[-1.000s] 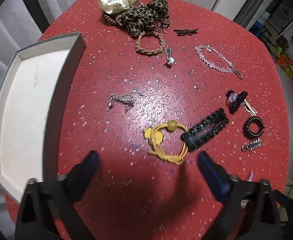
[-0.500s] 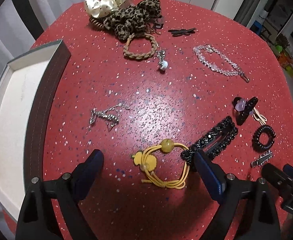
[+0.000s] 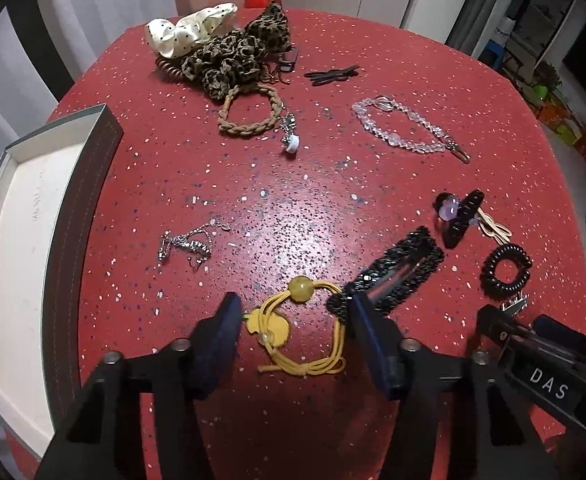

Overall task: Organize jewelry
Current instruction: 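Lower the left tool onto the black beaded hair clip and close, then grasp the silver rhinestone hair clip with the right tool while the left holds the black clip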

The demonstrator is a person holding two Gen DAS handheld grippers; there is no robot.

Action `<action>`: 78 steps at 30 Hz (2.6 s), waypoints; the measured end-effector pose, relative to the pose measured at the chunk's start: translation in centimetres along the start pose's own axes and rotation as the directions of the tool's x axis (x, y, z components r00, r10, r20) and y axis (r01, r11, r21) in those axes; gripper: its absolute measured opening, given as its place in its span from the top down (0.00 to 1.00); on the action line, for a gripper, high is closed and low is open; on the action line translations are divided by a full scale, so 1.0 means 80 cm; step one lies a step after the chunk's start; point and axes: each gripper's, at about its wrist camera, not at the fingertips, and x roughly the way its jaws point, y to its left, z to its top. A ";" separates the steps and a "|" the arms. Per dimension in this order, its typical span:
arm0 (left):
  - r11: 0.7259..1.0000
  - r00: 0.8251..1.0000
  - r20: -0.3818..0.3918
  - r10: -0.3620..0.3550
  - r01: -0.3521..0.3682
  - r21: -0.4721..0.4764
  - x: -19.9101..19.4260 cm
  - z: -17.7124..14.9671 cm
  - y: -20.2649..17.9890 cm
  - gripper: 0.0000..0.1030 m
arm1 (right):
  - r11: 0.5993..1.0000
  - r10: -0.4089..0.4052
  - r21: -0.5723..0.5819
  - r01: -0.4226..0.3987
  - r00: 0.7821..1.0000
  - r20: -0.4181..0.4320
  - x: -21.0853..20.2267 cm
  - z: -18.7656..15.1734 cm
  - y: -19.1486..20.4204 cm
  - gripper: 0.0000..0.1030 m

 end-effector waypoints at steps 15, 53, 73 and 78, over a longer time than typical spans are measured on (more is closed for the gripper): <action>0.995 0.994 -0.043 -0.099 0.098 -0.028 -0.025 -0.024 0.035 0.92 | 0.996 0.092 -0.004 -0.092 0.996 0.010 -0.027 -0.005 -0.043 0.90; 0.964 0.997 -0.067 -0.047 0.063 0.260 -0.044 -0.037 0.007 0.99 | 0.978 0.206 0.029 -0.205 0.978 -0.025 -0.105 -0.065 -0.115 0.90; 0.903 0.996 -0.086 -0.017 0.052 0.427 0.003 -0.033 -0.026 0.30 | 0.975 0.223 0.030 -0.222 0.975 -0.024 -0.103 -0.070 -0.116 0.90; 0.898 0.995 -0.086 -0.051 0.084 0.432 -0.006 -0.032 -0.030 0.63 | 0.974 0.226 0.033 -0.225 0.974 -0.025 -0.104 -0.073 -0.116 0.90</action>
